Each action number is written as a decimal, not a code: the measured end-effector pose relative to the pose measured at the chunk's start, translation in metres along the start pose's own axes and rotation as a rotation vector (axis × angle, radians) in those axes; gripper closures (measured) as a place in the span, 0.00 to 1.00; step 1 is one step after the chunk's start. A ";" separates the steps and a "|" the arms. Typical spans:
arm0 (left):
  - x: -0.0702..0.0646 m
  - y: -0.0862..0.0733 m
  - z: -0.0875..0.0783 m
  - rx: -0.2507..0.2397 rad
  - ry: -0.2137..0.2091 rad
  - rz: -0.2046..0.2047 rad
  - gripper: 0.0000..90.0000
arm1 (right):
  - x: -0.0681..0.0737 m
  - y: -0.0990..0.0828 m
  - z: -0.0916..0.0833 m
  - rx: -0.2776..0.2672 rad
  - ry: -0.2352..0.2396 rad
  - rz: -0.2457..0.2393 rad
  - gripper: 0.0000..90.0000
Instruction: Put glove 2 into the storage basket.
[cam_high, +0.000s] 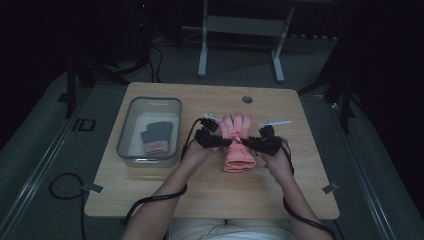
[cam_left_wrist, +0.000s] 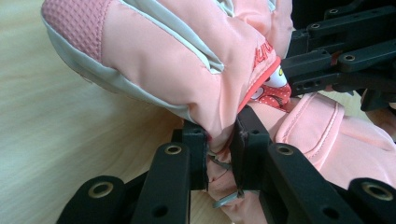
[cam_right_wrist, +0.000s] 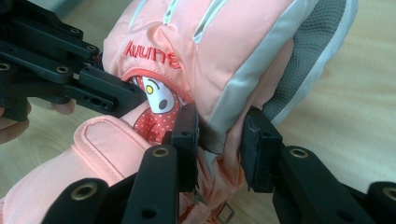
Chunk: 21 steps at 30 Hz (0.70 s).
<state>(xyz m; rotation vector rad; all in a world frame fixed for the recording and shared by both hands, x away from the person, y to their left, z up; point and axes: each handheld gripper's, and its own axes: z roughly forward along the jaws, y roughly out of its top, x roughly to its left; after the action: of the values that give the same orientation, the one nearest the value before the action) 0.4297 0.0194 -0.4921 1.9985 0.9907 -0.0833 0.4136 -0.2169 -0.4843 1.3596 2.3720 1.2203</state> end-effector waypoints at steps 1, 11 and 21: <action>0.000 0.001 -0.004 -0.002 0.006 0.006 0.86 | 0.002 0.002 -0.001 -0.004 0.002 -0.002 0.77; -0.001 0.010 -0.046 -0.028 0.072 0.030 0.86 | 0.028 0.028 0.000 -0.041 0.036 -0.036 0.78; 0.002 0.017 -0.093 -0.039 0.135 0.023 0.86 | 0.059 0.060 0.004 -0.061 0.066 -0.084 0.78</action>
<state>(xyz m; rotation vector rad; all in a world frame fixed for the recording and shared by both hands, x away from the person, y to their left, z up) 0.4155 0.0835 -0.4246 1.9993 1.0465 0.0840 0.4209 -0.1530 -0.4291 1.2072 2.3884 1.3218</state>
